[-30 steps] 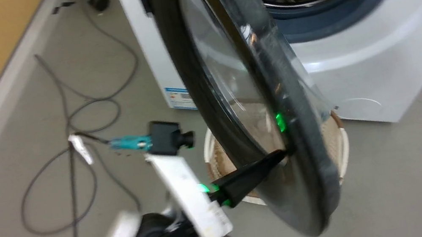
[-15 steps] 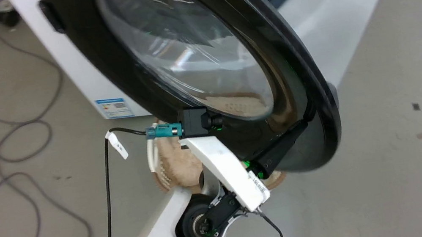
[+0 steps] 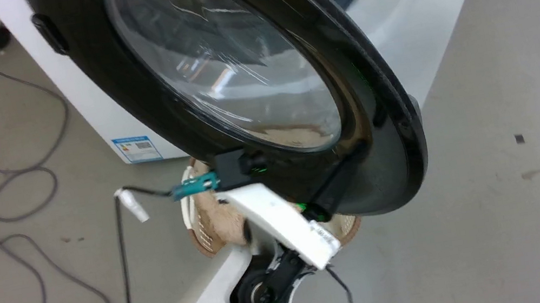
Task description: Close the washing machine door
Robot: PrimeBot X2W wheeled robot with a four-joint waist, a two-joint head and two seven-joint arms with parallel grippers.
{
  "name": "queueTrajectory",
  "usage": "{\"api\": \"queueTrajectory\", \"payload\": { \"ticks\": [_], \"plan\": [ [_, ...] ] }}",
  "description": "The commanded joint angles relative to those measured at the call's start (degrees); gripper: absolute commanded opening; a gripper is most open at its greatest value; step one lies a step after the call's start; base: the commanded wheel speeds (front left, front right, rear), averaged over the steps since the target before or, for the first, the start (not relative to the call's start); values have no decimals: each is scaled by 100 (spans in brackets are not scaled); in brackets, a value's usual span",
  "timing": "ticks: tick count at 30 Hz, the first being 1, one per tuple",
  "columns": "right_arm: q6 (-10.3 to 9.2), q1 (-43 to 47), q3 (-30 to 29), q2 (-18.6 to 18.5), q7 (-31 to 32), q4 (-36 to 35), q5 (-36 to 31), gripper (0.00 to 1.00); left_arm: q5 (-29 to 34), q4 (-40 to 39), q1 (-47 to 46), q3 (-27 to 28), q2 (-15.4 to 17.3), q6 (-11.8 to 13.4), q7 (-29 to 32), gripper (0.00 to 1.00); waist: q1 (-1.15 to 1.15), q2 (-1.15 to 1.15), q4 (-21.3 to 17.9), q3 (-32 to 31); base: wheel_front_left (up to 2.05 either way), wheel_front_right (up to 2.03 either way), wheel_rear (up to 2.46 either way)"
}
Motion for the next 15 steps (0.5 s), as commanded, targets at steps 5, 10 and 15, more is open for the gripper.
{"api": "queueTrajectory", "payload": {
  "ticks": [5,10,15],
  "plan": [
    [5,-47,-202,-1,-25,-343,151,100,1058,711,15,4,357,3,-1266,100,0,0,262,-318,0,0,0],
    [5,-176,-304,-1,-25,-793,157,100,2979,827,-47,786,325,910,-1483,100,0,0,469,-471,0,0,0],
    [5,-369,-148,-1,-25,-1336,-46,100,4897,-35,467,1812,191,1720,-1486,100,0,0,631,-528,0,0,0]
  ]
}}
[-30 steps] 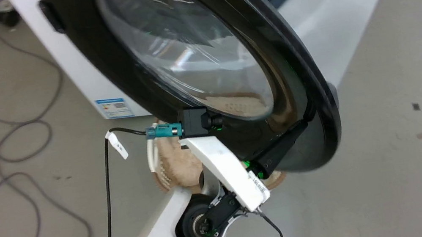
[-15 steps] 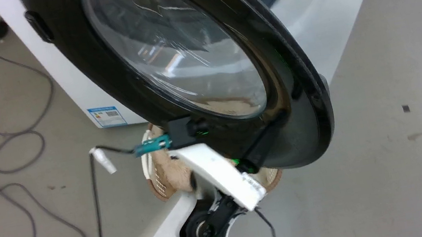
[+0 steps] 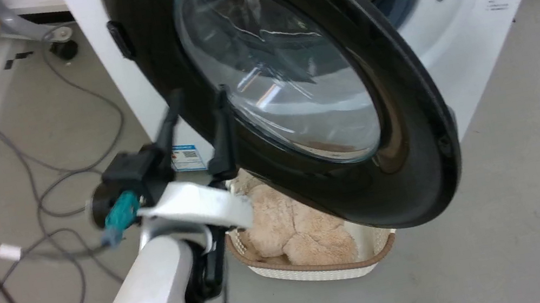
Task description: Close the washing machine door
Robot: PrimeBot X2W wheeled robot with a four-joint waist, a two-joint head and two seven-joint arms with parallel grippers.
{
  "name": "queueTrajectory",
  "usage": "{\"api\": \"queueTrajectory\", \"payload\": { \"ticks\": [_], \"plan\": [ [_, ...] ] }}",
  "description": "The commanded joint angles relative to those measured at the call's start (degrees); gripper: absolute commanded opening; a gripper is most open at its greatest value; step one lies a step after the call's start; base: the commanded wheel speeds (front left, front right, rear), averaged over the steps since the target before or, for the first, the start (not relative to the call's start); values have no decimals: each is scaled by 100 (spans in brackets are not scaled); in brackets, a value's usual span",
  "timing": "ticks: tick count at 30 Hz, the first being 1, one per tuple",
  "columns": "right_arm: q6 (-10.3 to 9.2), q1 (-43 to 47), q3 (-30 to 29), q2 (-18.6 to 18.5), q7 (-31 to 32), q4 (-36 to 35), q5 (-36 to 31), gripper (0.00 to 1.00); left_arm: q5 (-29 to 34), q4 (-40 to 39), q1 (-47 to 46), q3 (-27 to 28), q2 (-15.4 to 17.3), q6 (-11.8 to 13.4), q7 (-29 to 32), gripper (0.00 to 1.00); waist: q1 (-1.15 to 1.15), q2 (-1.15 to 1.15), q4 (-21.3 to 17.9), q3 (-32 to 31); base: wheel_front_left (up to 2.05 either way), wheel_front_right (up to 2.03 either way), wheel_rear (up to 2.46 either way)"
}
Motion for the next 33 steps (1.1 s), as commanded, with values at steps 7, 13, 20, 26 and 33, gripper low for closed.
{"api": "queueTrajectory", "payload": {
  "ticks": [7,13,20,26,33],
  "plan": [
    [5,-460,741,0,-25,-829,-124,100,1707,-910,1093,1266,-73,621,-24,100,0,0,261,-115,0,0,0],
    [5,-531,1634,0,-25,-1263,-202,100,2218,-1174,1713,1778,-8,701,-24,100,0,0,411,-216,0,0,0],
    [5,-408,2819,-298,-25,-1274,-285,0,2483,-1282,2292,2029,-24,653,-24,100,0,0,547,-283,0,0,0],
    [5,-235,3624,-818,-25,-810,-190,0,2536,-1273,2611,2156,-106,558,-25,100,0,0,571,-314,0,0,0],
    [5,-46,4314,-1408,-25,182,-126,0,2580,-1209,2767,2326,-253,402,-25,100,0,0,549,-329,0,0,0]
  ]
}}
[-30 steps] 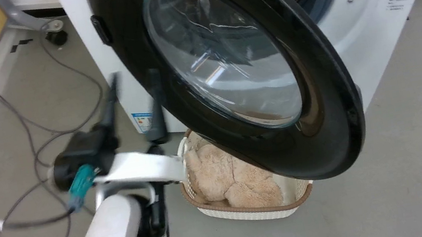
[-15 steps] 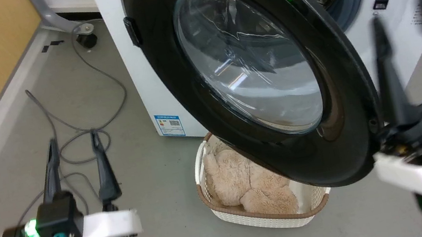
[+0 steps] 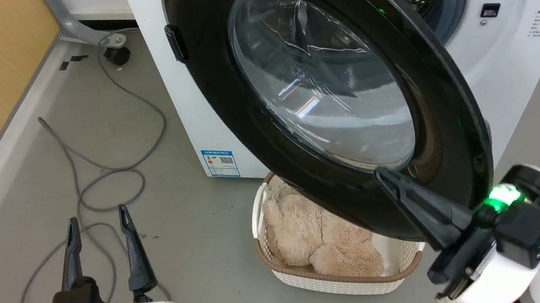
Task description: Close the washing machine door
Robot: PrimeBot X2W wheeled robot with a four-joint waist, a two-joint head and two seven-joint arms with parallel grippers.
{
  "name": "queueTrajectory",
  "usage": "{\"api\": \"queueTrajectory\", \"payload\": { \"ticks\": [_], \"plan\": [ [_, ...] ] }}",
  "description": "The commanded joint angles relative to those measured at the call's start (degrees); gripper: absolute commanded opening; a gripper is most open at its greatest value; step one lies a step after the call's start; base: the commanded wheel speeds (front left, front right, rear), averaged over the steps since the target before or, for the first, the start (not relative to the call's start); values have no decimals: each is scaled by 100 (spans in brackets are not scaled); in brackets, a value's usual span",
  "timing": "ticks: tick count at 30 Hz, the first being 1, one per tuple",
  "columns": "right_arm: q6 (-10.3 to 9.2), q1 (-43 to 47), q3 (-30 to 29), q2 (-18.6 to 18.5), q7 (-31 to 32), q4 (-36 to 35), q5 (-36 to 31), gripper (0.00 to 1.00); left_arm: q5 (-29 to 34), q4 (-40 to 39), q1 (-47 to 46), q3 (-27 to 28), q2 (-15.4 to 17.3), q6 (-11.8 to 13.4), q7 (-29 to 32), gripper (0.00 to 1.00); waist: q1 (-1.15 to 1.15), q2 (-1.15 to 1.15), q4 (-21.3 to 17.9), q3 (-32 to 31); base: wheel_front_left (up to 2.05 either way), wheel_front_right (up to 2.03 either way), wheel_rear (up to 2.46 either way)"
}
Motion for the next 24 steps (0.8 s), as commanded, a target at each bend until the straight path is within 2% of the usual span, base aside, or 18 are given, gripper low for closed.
{"api": "queueTrajectory", "payload": {
  "ticks": [1,5,14,24],
  "plan": [
    [3,55,11,-76,-21,101,-22,0,52,24,68,36,-34,-36,-25,100,0,0,-17,8,0,0,0],
    [3,122,-91,-111,-21,496,-58,0,99,48,76,102,-128,-105,-25,100,0,0,-65,29,0,0,0],
    [3,202,-925,-61,-21,979,-117,0,260,112,61,122,-316,-260,-25,100,0,0,-136,198,0,0,0],
    [3,-437,-1977,100,-21,1508,-161,0,399,143,-196,72,-462,-372,-25,100,0,0,-107,645,0,0,0]
  ]
}}
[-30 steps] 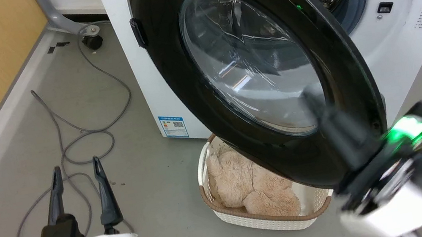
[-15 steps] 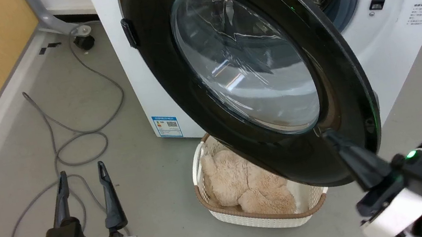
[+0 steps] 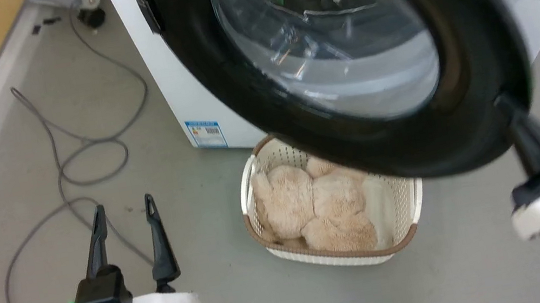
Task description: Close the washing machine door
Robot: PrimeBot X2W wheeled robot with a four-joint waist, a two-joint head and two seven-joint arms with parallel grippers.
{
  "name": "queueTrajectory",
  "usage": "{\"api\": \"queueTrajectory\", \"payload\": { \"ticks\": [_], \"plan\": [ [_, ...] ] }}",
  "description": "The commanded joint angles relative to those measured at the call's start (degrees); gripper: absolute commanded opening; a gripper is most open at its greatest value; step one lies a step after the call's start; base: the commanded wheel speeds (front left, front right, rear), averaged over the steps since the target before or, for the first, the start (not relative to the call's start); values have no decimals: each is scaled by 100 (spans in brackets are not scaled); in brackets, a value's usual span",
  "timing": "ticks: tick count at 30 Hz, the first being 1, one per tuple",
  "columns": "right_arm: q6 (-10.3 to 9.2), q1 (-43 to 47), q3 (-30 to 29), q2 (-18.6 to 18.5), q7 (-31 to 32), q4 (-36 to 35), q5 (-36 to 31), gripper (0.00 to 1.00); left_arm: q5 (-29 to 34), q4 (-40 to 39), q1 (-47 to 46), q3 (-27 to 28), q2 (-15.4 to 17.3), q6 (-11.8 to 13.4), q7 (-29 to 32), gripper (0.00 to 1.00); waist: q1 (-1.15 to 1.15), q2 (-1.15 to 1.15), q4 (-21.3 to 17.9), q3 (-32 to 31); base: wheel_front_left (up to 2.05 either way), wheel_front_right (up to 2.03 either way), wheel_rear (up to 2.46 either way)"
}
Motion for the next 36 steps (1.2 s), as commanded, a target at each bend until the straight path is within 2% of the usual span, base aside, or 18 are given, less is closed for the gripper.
{"api": "queueTrajectory", "payload": {
  "ticks": [1,8,21,29,36],
  "plan": [
    [-8,-204,-107,50,-21,86,-46,0,51,-14,-103,-4,-16,-30,-25,100,0,0,23,129,0,0,0],
    [-8,-1089,-530,67,-21,526,-87,0,87,-36,-366,-36,-85,-45,-25,100,0,0,48,604,0,0,0],
    [-8,-2589,-1088,-193,-21,1568,-438,0,93,-20,-830,-139,-151,-31,-25,100,0,0,93,1334,0,0,0],
    [-8,-3120,-1251,-177,-21,1974,-635,0,83,1,-964,-179,-164,-21,-25,100,0,0,123,1512,0,0,0],
    [-8,-3199,-1423,-28,-21,2017,-864,0,78,40,-1017,-178,-168,4,-25,100,0,0,103,1492,0,0,0]
  ]
}}
